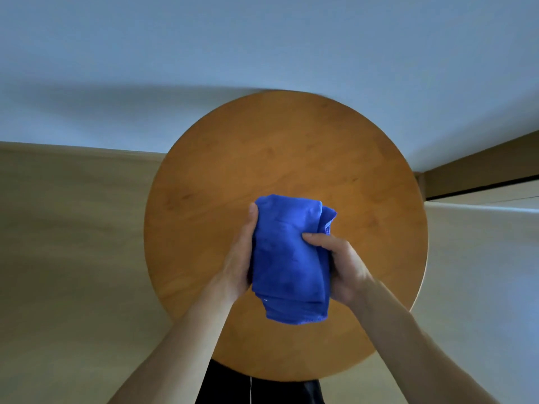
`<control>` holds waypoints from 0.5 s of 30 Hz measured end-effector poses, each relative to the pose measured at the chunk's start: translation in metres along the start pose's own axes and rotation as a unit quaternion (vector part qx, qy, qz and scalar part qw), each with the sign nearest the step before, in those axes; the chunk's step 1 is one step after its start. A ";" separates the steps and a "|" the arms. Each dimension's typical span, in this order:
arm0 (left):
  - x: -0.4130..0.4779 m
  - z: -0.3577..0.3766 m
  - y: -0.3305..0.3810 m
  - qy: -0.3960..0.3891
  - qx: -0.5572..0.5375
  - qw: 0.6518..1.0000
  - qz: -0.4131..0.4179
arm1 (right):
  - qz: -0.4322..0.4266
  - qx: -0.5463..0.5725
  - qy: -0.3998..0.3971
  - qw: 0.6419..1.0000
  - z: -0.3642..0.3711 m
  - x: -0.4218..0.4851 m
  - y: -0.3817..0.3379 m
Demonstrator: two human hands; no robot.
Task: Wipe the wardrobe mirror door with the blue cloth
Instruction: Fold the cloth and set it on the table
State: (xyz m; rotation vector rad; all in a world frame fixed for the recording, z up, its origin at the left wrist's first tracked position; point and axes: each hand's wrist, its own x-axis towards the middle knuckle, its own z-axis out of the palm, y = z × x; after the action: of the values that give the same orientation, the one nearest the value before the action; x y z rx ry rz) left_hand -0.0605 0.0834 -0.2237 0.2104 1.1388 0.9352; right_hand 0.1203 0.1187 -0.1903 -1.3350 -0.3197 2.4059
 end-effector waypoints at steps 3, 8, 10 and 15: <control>0.000 -0.006 0.005 0.078 0.037 0.996 0.000 | -0.027 -0.039 0.043 0.998 -0.011 0.003 -0.006; 0.002 -0.020 0.001 0.204 0.205 0.955 0.063 | -0.069 -0.204 0.170 0.962 -0.027 0.011 -0.012; 0.006 -0.020 -0.002 0.214 0.221 0.947 0.087 | -0.087 -0.239 0.213 0.943 -0.029 0.015 -0.010; 0.012 -0.013 -0.013 0.243 0.342 0.895 0.152 | -0.154 -0.403 0.351 0.831 -0.032 0.023 -0.004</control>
State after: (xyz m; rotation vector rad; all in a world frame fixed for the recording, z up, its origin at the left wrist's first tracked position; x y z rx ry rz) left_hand -0.0634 0.0805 -0.2449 0.7788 1.9259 0.8442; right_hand 0.1377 0.1327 -0.2231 -2.1752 -1.2928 1.3609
